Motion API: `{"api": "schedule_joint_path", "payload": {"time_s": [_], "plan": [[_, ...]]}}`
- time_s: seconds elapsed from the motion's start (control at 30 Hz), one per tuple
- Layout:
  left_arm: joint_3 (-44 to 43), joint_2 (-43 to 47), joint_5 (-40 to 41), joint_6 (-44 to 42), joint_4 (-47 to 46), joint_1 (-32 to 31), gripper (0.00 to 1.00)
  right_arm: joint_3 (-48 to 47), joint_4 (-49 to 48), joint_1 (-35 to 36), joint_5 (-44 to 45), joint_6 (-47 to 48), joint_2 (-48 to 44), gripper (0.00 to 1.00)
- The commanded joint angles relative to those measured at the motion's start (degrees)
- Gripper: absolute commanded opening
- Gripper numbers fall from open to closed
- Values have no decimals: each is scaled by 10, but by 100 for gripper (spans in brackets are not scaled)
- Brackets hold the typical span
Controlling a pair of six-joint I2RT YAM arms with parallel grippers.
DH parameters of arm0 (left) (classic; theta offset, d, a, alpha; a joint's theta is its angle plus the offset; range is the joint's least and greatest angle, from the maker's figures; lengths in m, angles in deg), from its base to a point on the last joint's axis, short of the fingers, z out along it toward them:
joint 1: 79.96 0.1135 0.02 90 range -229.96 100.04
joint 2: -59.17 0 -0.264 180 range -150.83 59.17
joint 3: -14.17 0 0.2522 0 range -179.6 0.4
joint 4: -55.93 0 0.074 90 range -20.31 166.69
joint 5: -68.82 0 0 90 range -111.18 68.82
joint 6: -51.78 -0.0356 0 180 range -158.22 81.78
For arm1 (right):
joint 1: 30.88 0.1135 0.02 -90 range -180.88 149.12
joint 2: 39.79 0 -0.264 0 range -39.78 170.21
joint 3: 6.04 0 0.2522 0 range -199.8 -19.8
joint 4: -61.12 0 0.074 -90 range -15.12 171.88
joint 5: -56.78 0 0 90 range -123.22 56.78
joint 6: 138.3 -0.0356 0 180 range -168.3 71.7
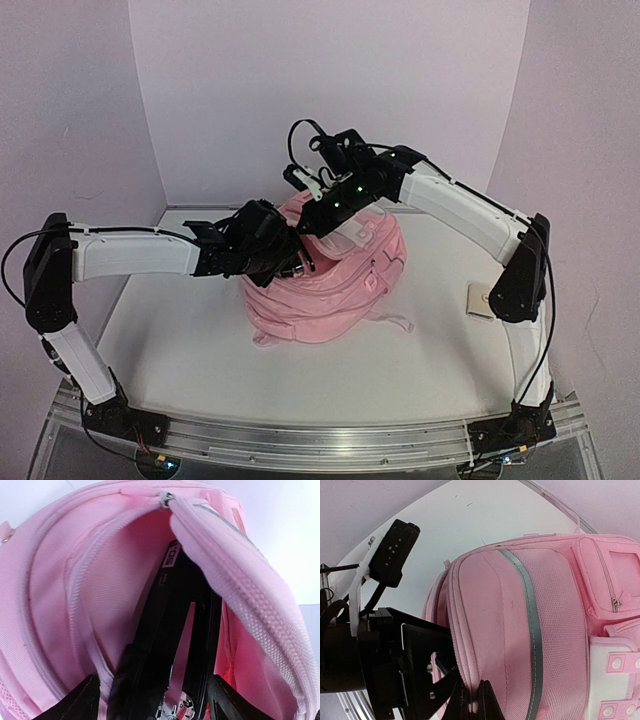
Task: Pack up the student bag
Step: Place the stationery in the student bag.
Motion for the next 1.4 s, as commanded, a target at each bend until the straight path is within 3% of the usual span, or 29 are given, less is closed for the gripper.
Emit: {"api": "schedule_joint_path", "payload": {"time_s": [0.0,0.1,0.17,0.33,0.63,0.7,0.83,0.97,1.17,1.37], "plan": [[12,27,1,-19,32,0,56,-21,-39,5,-17,4,-39,0],[12,21,-7,-23,18,0,37,-22,-39,5,-20,2,-37,0],[8,15,-13,-33,3,0,30,-22,-38,5,-22,1,-37,0],[5,-2,-20,-58,-55,6,22,-18,-38,5,-40,-6,-38,0],[20,-54,-87,-109,-270,34,16,-3,-38,5,-62,-15,-49,0],[21,-52,-101,-128,-279,35,19,7,-38,3,-62,-16,-54,0],[46,-14,-136,-180,-268,31,40,35,-39,-9,-66,-18,-64,0],[96,70,-124,-237,-197,16,54,70,-40,-15,-65,-8,-73,0],[195,201,-112,-256,-121,0,77,113,-44,-14,-108,-18,-70,0],[164,271,-74,-380,15,24,99,154,-44,-11,-107,-17,-50,0]]}}
